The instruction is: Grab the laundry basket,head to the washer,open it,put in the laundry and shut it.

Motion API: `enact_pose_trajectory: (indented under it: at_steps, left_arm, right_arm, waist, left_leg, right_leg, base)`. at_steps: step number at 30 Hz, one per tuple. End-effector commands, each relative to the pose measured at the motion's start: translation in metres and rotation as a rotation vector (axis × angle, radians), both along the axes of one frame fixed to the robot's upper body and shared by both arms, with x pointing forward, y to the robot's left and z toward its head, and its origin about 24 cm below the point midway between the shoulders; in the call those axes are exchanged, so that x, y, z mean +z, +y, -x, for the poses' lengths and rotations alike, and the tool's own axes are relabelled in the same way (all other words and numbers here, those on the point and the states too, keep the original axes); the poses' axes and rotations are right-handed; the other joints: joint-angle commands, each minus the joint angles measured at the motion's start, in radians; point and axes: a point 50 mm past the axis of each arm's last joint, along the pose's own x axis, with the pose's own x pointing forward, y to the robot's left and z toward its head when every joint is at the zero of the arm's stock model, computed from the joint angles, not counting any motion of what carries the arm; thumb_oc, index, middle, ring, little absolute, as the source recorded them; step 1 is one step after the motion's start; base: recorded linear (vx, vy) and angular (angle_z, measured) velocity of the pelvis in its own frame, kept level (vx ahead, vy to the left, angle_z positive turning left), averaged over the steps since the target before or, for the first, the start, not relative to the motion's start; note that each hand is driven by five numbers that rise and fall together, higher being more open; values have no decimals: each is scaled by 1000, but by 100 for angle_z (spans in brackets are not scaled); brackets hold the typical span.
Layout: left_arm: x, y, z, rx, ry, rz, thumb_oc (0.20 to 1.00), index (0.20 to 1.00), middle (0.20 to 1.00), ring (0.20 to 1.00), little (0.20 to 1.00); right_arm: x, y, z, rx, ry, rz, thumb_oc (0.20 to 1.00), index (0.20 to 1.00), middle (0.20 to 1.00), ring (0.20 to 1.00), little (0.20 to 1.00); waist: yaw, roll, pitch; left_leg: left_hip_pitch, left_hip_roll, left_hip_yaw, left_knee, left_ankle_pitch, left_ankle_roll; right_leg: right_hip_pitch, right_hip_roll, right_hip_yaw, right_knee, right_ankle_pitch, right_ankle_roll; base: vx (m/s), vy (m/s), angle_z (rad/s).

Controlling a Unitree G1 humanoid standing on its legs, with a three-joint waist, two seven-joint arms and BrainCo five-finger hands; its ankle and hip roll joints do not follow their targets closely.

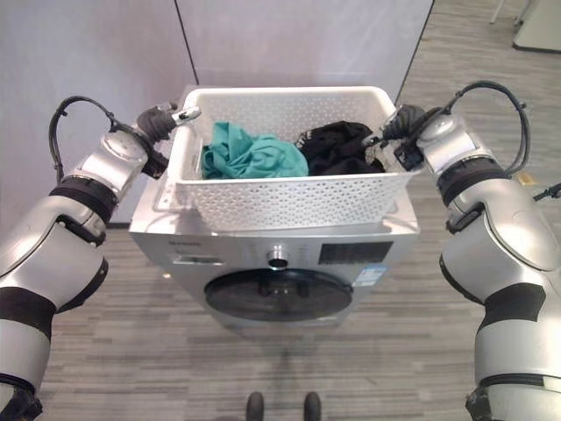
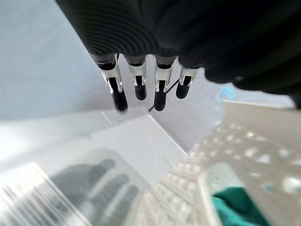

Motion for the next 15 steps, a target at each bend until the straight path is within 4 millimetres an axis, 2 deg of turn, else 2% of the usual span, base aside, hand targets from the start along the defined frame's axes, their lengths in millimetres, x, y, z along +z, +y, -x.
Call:
enact_pose_trajectory:
  at_steps: [1, 8, 15]
  left_arm:
    - [54, 31, 8, 142, -151, -227, 1000, 1000, 1000, 1000, 1000]
    - [47, 71, 22, 224, -157, -174, 1000, 1000, 1000, 1000, 1000]
    - [42, 113, 41, 316, -144, -148, 1000, 1000, 1000, 1000, 1000]
  right_arm:
    - [54, -15, 6, -60, -139, 148, 1000, 1000, 1000, 1000, 1000]
    - [72, -43, 19, -133, -175, 364, 1000, 1000, 1000, 1000, 1000]
    - [73, -68, 31, -192, -167, 457, 1000, 1000, 1000, 1000, 1000]
  waist:
    - [11, 9, 25]
    - [0, 5, 10]
    - [-4, 10, 1]
  left_leg:
    - [40, 35, -23, -3, -45, -45]
    - [59, 41, -25, -5, -55, -45]
    - [75, 44, -26, -4, -58, -46]
  right_leg:
    - [27, -63, -7, -3, -26, 118]
    - [44, -59, -14, -3, -35, 114]
    - [59, -58, -19, -3, -45, 109]
  base:
    - [0, 0, 0]
    - [4, 0, 0]
    - [-1, -1, 1]
